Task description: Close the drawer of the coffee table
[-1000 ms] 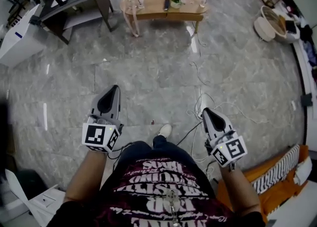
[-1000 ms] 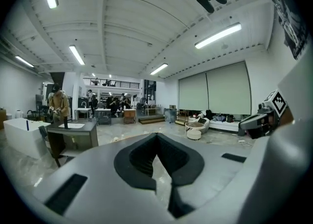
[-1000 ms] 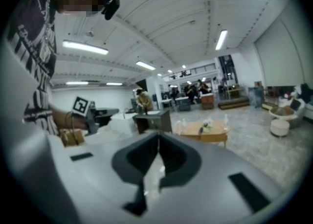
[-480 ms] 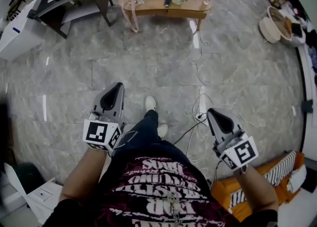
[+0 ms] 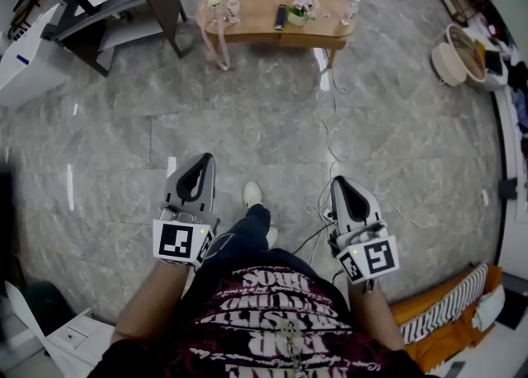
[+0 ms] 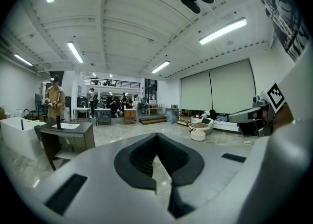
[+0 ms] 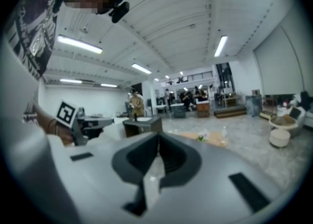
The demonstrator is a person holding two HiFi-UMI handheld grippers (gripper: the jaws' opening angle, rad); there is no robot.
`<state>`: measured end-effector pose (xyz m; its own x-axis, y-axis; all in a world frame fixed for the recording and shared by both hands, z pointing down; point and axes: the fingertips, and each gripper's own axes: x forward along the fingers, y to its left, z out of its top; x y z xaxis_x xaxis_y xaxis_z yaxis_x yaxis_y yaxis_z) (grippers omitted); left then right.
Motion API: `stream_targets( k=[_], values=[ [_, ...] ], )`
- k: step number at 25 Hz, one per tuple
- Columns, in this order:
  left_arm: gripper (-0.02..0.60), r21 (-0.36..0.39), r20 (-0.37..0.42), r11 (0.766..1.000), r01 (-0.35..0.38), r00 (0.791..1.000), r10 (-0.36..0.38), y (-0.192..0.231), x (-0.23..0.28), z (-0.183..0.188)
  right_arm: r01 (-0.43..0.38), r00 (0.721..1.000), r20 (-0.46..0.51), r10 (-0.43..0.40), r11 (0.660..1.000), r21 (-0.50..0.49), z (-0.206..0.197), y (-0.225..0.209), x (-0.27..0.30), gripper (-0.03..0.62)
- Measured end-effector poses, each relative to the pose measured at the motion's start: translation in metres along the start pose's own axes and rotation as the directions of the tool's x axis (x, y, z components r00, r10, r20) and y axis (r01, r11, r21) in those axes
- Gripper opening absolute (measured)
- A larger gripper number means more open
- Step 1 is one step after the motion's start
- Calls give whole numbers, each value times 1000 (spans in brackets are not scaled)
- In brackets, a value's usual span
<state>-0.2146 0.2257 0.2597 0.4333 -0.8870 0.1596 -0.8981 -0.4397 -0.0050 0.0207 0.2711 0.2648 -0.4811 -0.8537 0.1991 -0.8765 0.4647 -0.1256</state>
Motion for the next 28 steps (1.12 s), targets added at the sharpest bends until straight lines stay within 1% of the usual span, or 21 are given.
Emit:
stream_targets(
  k=[4, 8, 12, 16, 18, 21, 25, 28],
  values=[
    [23, -8, 11, 1000, 4, 1000, -4, 23, 34, 7, -35, 999, -6, 35, 997, -68, 23, -3, 39, 35],
    [23, -17, 40, 1000, 13, 999, -12, 42, 68, 20, -18, 1000, 4, 18, 997, -78, 42, -9, 69, 35],
    [23, -13, 65, 999, 39, 997, -38, 58, 100, 34, -14, 1000, -5, 14, 995, -94, 61, -10, 96, 35],
    [23, -43, 90, 996, 74, 993, -70, 70, 122, 41, 29, 999, 25, -28, 998, -59, 84, -19, 116, 35],
    [23, -63, 107, 995, 81, 992, -74, 75, 132, 44, 46, 999, 25, -45, 998, -44, 91, -23, 121, 35],
    [23, -100, 98, 991, 85, 992, -76, 78, 139, 43, 51, 999, 3, -51, 998, -46, 97, -26, 124, 35],
    [23, -122, 85, 988, 96, 993, -86, 77, 149, 34, 65, 998, 14, -64, 997, -33, 109, -37, 136, 35],
    [23, -148, 88, 985, 86, 993, -74, 82, 155, 31, 44, 999, 7, -44, 999, -14, 109, -38, 151, 35]
  ],
)
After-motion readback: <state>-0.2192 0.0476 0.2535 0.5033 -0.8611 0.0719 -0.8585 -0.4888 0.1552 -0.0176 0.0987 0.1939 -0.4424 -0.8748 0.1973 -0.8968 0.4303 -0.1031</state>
